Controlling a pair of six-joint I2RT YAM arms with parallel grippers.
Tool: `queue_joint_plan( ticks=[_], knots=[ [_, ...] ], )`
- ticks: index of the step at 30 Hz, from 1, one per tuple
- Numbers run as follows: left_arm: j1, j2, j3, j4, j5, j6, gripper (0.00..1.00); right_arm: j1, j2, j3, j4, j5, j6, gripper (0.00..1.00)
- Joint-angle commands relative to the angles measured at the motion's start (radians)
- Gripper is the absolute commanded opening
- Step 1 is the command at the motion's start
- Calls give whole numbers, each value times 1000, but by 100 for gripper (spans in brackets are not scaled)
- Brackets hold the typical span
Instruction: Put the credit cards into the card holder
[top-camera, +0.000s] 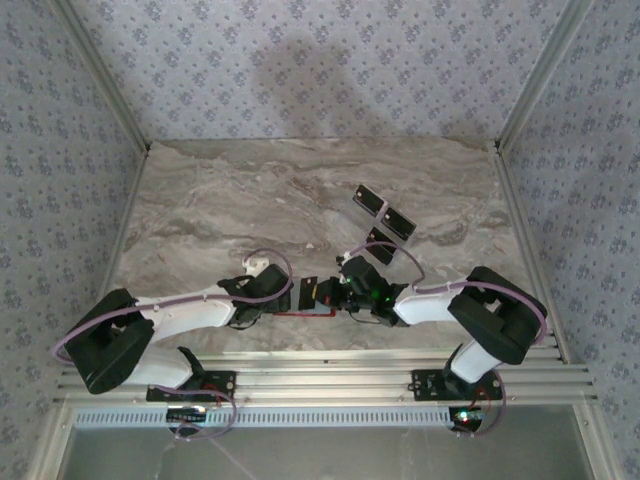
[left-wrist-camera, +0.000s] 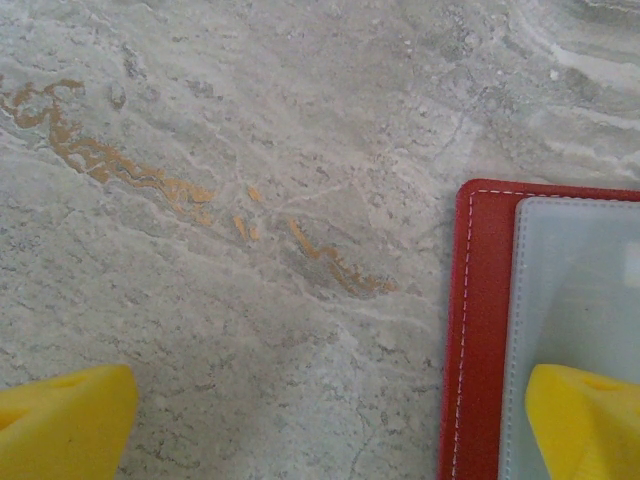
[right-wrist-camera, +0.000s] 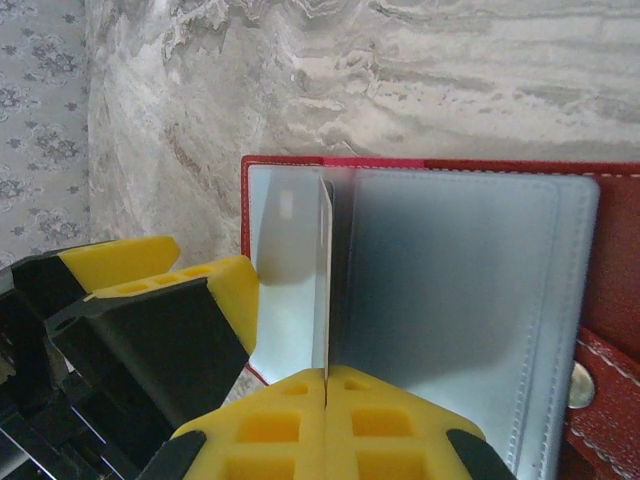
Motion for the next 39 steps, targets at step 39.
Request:
queue_joint_plan(
  ticks=[39],
  knots=[
    [-6, -5, -27, -79, -15, -1, 100, 11, 60, -51, 51, -16, 73, 0]
  ],
)
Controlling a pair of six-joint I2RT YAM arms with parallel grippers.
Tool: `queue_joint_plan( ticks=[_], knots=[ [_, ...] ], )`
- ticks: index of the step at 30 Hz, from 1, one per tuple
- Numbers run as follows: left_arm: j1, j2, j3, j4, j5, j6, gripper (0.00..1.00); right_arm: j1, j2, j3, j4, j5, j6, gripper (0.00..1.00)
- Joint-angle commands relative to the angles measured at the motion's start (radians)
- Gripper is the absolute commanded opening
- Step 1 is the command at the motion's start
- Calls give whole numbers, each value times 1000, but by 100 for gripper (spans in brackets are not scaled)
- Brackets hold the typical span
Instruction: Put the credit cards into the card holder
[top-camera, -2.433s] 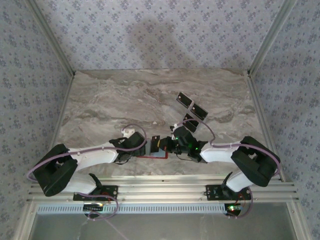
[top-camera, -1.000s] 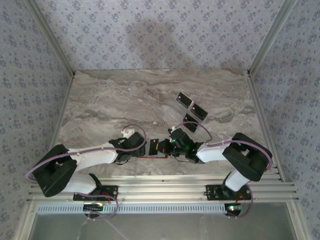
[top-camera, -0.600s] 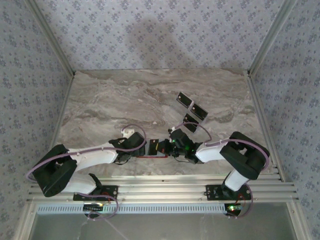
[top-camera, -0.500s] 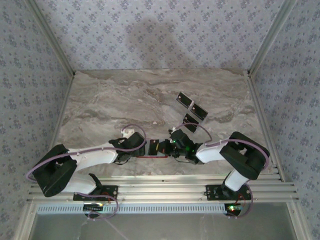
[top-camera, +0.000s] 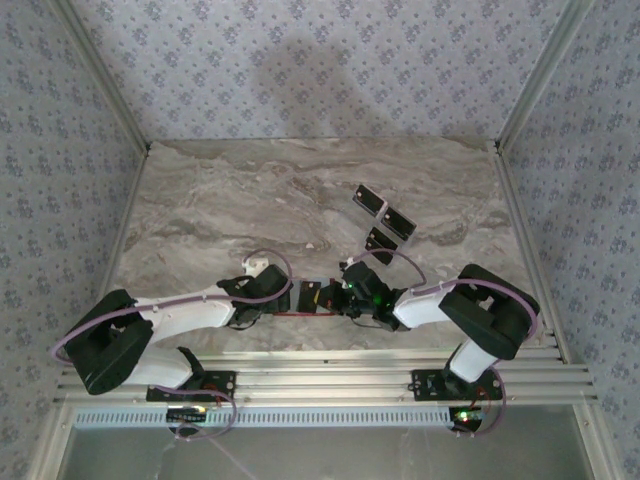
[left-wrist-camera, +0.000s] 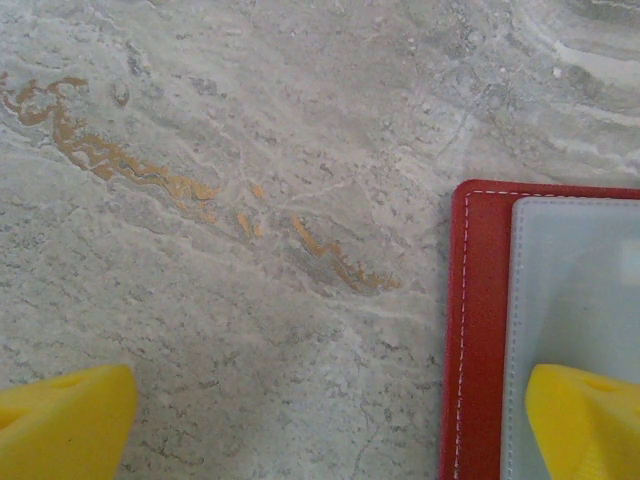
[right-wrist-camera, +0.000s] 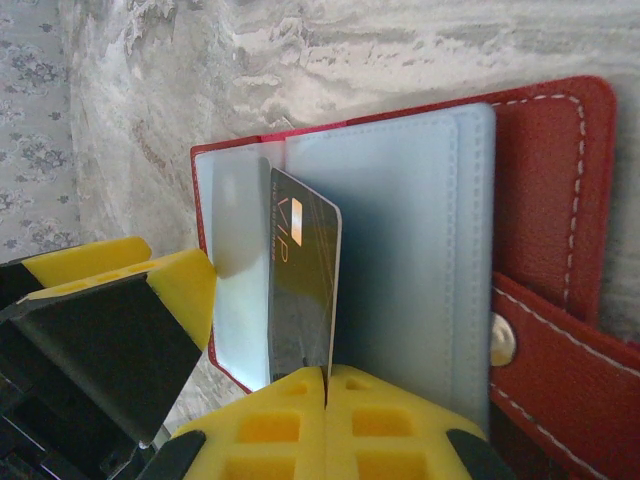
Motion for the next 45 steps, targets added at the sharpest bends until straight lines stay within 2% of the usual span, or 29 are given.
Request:
queue_joint_plan(
  ticks=[1, 24, 36, 38, 40, 41, 43, 45],
  knots=[
    [-5, 1, -22, -78, -14, 0, 100, 4, 25, 5, -29, -22, 3, 0],
    [-6, 0, -25, -69, -6, -2, 100, -19, 147, 89, -8, -105, -4, 0],
    [-13, -27, 20, -100, -29, -19, 100, -24, 204, 184, -85, -159, -37, 0],
    [-11, -38, 40, -123, -45, -29, 100, -31, 199, 192, -103, -168, -50, 14],
    [-7, -44, 63, -157, -60, -41, 100, -37, 181, 192, -126, -173, -62, 35],
    [-4, -48, 74, -170, -67, -45, 100, -40, 171, 192, -140, -175, -70, 42],
    [6, -53, 90, -197, -77, -51, 100, -46, 143, 196, -185, -170, -91, 51],
    [21, -58, 95, -214, -80, -52, 100, -52, 121, 202, -231, -168, -113, 54]
  ],
)
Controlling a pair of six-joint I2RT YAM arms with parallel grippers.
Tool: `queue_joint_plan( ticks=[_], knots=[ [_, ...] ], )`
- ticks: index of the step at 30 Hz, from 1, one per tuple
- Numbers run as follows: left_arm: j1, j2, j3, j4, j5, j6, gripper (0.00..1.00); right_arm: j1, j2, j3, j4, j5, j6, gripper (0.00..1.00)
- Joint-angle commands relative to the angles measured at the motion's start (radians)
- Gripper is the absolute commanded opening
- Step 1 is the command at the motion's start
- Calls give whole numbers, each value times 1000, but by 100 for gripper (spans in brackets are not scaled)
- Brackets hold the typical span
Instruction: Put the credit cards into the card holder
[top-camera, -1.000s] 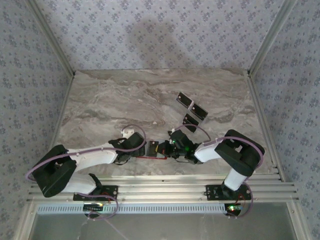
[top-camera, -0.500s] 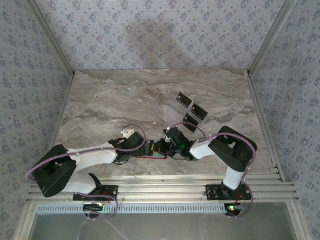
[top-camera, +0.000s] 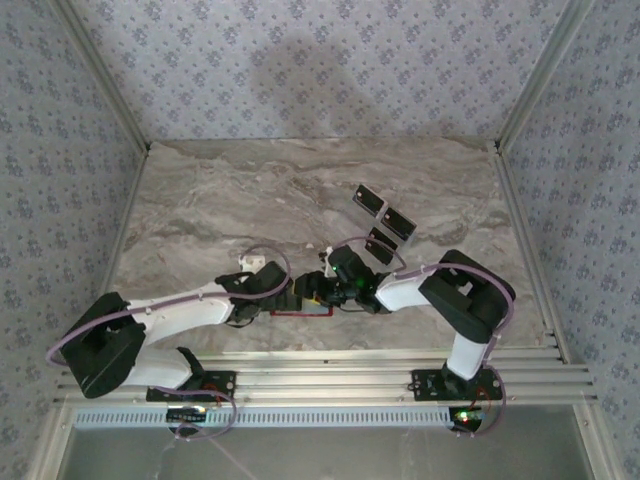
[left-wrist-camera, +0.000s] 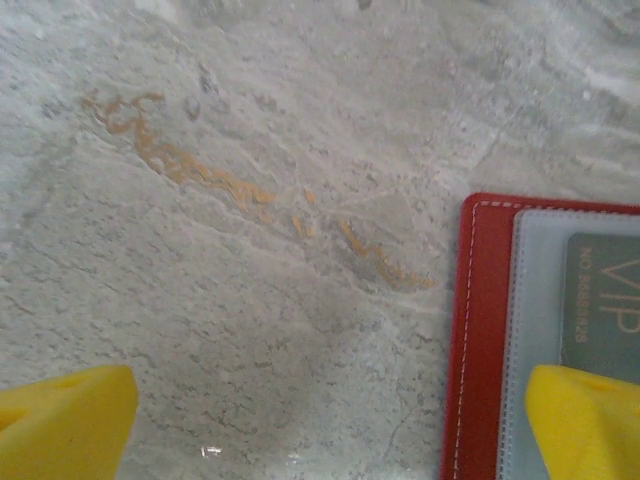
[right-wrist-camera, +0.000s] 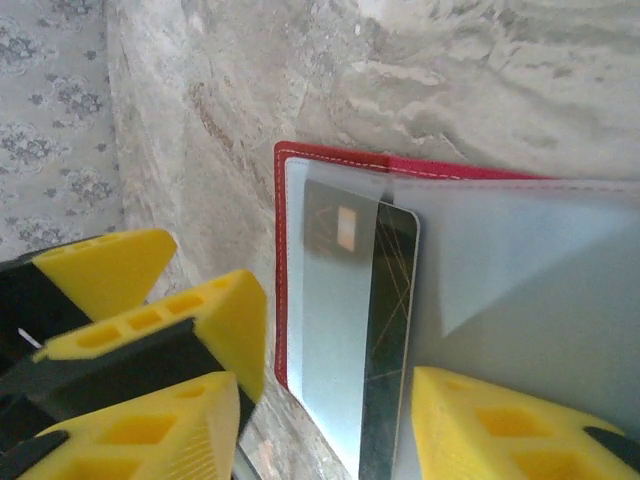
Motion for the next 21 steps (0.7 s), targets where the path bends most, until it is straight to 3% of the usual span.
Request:
queue_joint_plan(
  ticks=[1, 11, 21],
  knots=[
    [25, -32, 31, -83, -37, -19, 100, -18, -25, 5, -179, 23, -65, 54],
    [63, -105, -26, -74, -14, 26, 100, -90, -11, 51, -306, -5, -143, 55],
    [64, -82, -60, -23, 16, 60, 100, -50, -81, 228, -623, 28, -319, 55]
  ],
)
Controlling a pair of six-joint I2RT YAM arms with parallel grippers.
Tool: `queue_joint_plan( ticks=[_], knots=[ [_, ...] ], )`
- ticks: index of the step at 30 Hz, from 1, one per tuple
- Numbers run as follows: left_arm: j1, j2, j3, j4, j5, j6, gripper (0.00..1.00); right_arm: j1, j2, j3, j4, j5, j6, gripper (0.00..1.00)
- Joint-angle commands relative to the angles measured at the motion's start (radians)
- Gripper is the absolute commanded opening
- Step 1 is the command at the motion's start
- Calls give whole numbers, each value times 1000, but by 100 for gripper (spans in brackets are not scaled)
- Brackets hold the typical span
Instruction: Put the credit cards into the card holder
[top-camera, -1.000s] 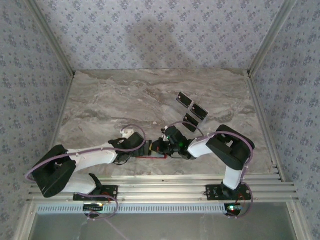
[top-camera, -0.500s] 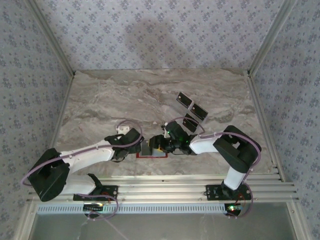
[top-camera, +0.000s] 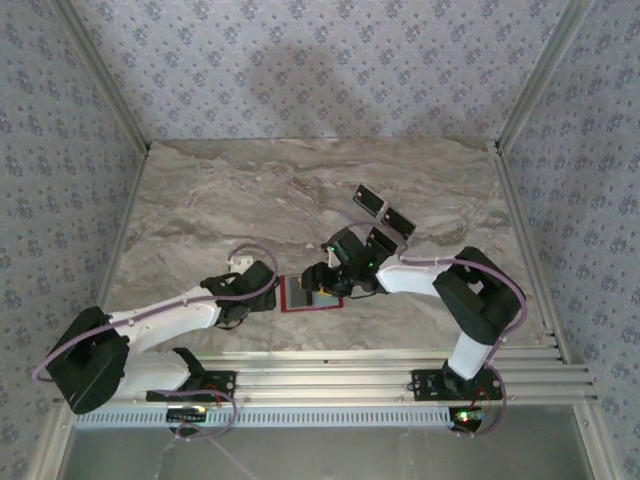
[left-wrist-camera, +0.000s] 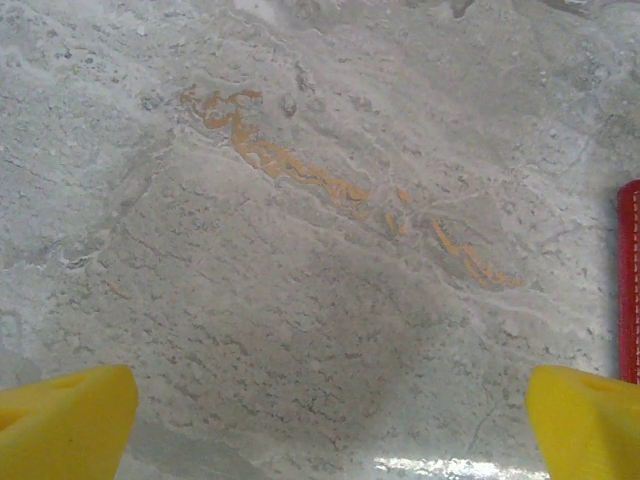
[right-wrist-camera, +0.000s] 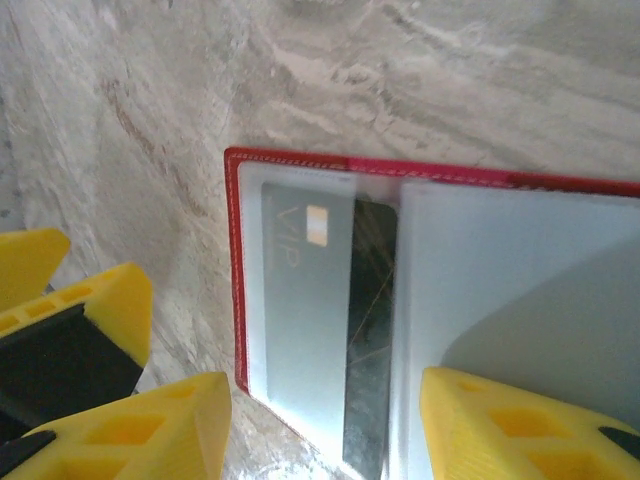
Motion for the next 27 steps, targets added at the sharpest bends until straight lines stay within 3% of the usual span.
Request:
queue_joint_plan(
  ticks=[1, 5, 10, 13, 27],
  knots=[
    [5, 21, -6, 18, 8, 24, 100, 15, -41, 59, -184, 45, -98, 55],
    [5, 49, -5, 45, 10, 29, 100, 18, -30, 105, -279, 98, -150, 46],
    [5, 95, 12, 70, 15, 38, 100, 38, 14, 169, -369, 157, -214, 19],
    [4, 119, 19, 77, 10, 46, 100, 44, 44, 189, -374, 162, -214, 11],
    [2, 154, 24, 92, 5, 59, 100, 48, 130, 226, -359, 148, -255, 7]
  ],
)
